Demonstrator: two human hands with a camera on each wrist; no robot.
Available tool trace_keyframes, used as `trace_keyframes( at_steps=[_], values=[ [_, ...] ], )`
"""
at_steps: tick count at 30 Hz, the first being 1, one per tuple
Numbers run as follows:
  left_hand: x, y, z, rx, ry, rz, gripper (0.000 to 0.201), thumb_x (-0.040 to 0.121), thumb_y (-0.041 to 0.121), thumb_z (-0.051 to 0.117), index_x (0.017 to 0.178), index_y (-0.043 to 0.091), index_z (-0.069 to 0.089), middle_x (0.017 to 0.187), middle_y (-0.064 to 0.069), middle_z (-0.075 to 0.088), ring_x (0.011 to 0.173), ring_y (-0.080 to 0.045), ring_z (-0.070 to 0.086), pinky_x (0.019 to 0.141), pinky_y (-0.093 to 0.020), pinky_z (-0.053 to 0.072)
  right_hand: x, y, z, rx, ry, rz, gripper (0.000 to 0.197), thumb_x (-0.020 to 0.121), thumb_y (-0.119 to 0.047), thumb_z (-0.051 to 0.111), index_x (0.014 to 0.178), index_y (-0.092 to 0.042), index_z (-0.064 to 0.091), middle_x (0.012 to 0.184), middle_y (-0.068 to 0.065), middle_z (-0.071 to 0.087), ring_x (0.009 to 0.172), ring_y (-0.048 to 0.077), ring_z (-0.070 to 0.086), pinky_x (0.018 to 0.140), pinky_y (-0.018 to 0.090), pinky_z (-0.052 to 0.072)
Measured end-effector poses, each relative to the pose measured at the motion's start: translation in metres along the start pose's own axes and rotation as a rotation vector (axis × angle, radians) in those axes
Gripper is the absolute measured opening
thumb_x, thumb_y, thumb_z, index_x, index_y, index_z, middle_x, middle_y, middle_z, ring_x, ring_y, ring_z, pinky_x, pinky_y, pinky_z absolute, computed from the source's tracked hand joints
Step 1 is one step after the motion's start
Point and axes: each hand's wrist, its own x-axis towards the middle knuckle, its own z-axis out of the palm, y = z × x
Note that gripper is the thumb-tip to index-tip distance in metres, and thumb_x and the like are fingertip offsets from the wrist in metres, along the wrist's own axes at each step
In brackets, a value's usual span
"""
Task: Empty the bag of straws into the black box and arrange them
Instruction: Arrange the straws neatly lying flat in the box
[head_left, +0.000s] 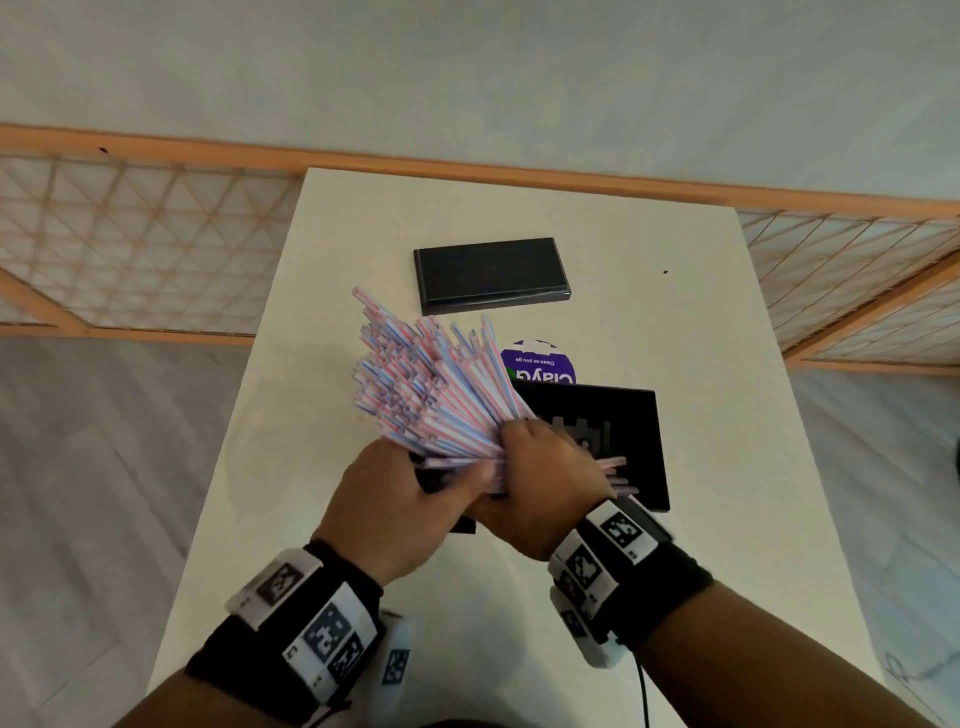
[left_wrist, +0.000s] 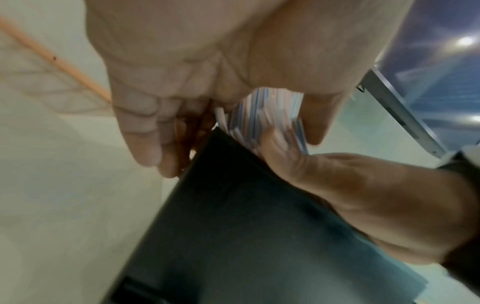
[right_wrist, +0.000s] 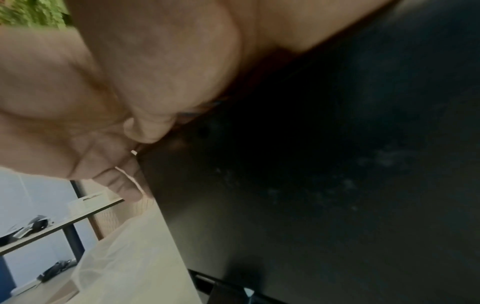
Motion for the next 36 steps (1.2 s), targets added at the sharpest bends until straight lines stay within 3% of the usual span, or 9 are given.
trace_keyframes(
  at_steps=[5,8,13,17,22,26,29,32,36],
  values=[
    [0.01,0.002,-0.017,0.165,0.014,-0.102,0.02,0.074,0.061,0.079,0.079,0.043,0.07,0.065,0.028,0.066,0.063,0.009,0.058,0.058,-0.008,0.036,-0.006,0.012,0.002,0.039,-0.102,0.046,0.098,0.047,-0.1,0.04,0.113,-0.027,0.041,0.114,-0.002,0.063,0.1,0.025,0.065,0.082,0.041,0.056],
    [0.012,0.0,-0.02,0.158,-0.029,-0.177,0.022,0.075,0.06,0.078,0.083,0.04,0.073,0.059,0.029,0.065,0.048,0.004,0.058,0.057,-0.019,0.049,-0.008,0.014,0.002,0.023,-0.107,0.053,0.098,0.051,-0.1,0.039,0.113,-0.025,0.044,0.112,-0.002,0.064,0.098,0.025,0.066,0.08,0.04,0.056],
    [0.012,0.006,-0.018,0.106,-0.048,-0.259,0.023,0.075,0.056,0.081,0.088,0.04,0.072,0.062,0.023,0.07,0.055,-0.004,0.066,0.065,-0.034,0.06,-0.007,0.015,0.002,0.05,-0.103,0.042,0.097,0.054,-0.099,0.037,0.116,-0.025,0.044,0.117,-0.001,0.062,0.105,0.026,0.063,0.086,0.039,0.055],
    [0.013,0.014,-0.019,0.069,-0.072,-0.294,0.019,0.08,0.05,0.079,0.084,0.032,0.073,0.061,0.008,0.074,0.049,-0.011,0.069,0.064,-0.035,0.061,-0.006,0.018,-0.002,0.086,-0.115,0.028,0.094,0.057,-0.097,0.041,0.115,-0.024,0.047,0.115,-0.001,0.062,0.103,0.023,0.063,0.085,0.037,0.054],
    [0.011,0.022,-0.021,-0.036,-0.034,-0.306,0.013,0.081,0.044,0.08,0.082,0.033,0.074,0.064,0.005,0.075,0.049,-0.018,0.071,0.062,-0.038,0.062,-0.004,0.024,-0.009,0.119,-0.086,0.038,0.081,0.057,-0.095,0.044,0.103,-0.029,0.058,0.104,-0.005,0.066,0.094,0.02,0.067,0.077,0.034,0.055],
    [0.012,0.03,-0.015,-0.115,-0.036,-0.289,0.028,0.087,0.047,0.074,0.08,0.02,0.078,0.064,0.0,0.076,0.053,-0.02,0.073,0.064,-0.045,0.063,0.0,0.024,-0.01,0.162,-0.159,-0.027,0.065,0.069,-0.086,0.049,0.101,-0.03,0.058,0.098,0.0,0.069,0.095,0.025,0.067,0.078,0.032,0.055],
    [0.012,0.029,-0.01,-0.178,-0.026,-0.324,0.043,0.09,0.052,0.069,0.077,0.013,0.078,0.064,-0.004,0.076,0.054,-0.024,0.074,0.064,-0.046,0.064,-0.001,0.027,-0.012,0.254,-0.184,-0.07,0.057,0.075,-0.078,0.054,0.111,-0.034,0.056,0.096,-0.004,0.068,0.096,0.022,0.066,0.078,0.028,0.051],
    [0.011,0.03,-0.013,-0.253,-0.043,-0.364,0.055,0.091,0.06,0.062,0.075,0.009,0.077,0.063,-0.004,0.075,0.055,-0.028,0.073,0.062,-0.044,0.064,-0.001,0.031,-0.013,0.233,-0.243,-0.094,0.047,0.079,-0.074,0.055,0.106,-0.037,0.053,0.09,-0.009,0.06,0.097,0.021,0.064,0.075,0.023,0.043],
    [0.011,0.029,-0.021,-0.2,-0.111,-0.328,0.063,0.091,0.068,0.053,0.082,0.008,0.073,0.063,0.0,0.074,0.054,-0.027,0.073,0.06,-0.039,0.062,0.003,0.026,-0.018,0.112,-0.385,-0.082,0.063,0.08,-0.08,0.043,0.117,-0.03,0.052,0.105,0.003,0.063,0.102,0.027,0.062,0.089,0.032,0.049]
  ],
)
